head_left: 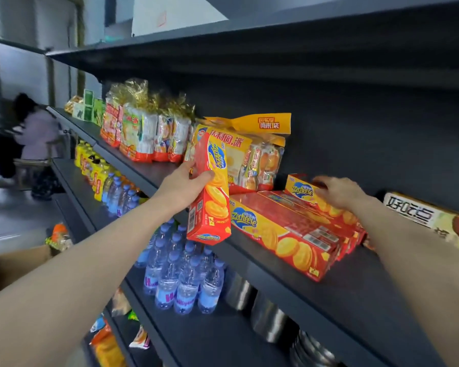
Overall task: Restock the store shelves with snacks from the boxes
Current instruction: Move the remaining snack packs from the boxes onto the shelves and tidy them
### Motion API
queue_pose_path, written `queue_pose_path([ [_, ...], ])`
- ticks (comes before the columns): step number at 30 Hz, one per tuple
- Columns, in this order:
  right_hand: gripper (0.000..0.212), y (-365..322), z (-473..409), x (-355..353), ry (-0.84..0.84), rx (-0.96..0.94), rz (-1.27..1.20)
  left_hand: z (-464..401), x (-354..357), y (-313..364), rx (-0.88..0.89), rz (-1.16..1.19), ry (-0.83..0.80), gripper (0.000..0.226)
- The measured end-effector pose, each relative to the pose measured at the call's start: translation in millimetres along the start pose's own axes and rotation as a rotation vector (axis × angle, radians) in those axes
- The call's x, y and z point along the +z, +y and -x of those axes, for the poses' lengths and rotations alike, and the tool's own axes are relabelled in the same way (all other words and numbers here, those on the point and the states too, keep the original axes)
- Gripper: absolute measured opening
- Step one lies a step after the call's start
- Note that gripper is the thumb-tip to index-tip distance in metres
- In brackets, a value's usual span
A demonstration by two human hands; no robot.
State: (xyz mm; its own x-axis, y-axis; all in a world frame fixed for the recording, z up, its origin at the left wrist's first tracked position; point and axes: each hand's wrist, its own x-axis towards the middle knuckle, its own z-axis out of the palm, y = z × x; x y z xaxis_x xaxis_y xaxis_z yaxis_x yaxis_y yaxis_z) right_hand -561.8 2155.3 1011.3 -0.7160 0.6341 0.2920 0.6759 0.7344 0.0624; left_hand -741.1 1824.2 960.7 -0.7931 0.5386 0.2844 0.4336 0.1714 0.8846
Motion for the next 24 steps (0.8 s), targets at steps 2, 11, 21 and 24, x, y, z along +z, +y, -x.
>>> queue_pose_path([
  [2,0.042,-0.4,-8.4,7.5,0.007,-0.01,-0.026,-5.2,5.5,1.4,-0.001,0.022,-0.008,0.084],
  [11,0.035,-47.1,15.4,-11.9,0.22,-0.237,-0.218,-19.3,35.7,23.7,-0.006,0.259,-0.093,0.07],
  [21,0.045,-98.6,55.0,-43.0,-0.205,-0.132,-1.12,-14.4,79.9,65.0,0.252,0.105,-0.149,0.068],
  [24,0.036,-87.0,56.8,-46.0,-0.226,-0.027,-1.329,-16.1,84.2,67.5,0.357,-0.011,-0.112,0.046],
])
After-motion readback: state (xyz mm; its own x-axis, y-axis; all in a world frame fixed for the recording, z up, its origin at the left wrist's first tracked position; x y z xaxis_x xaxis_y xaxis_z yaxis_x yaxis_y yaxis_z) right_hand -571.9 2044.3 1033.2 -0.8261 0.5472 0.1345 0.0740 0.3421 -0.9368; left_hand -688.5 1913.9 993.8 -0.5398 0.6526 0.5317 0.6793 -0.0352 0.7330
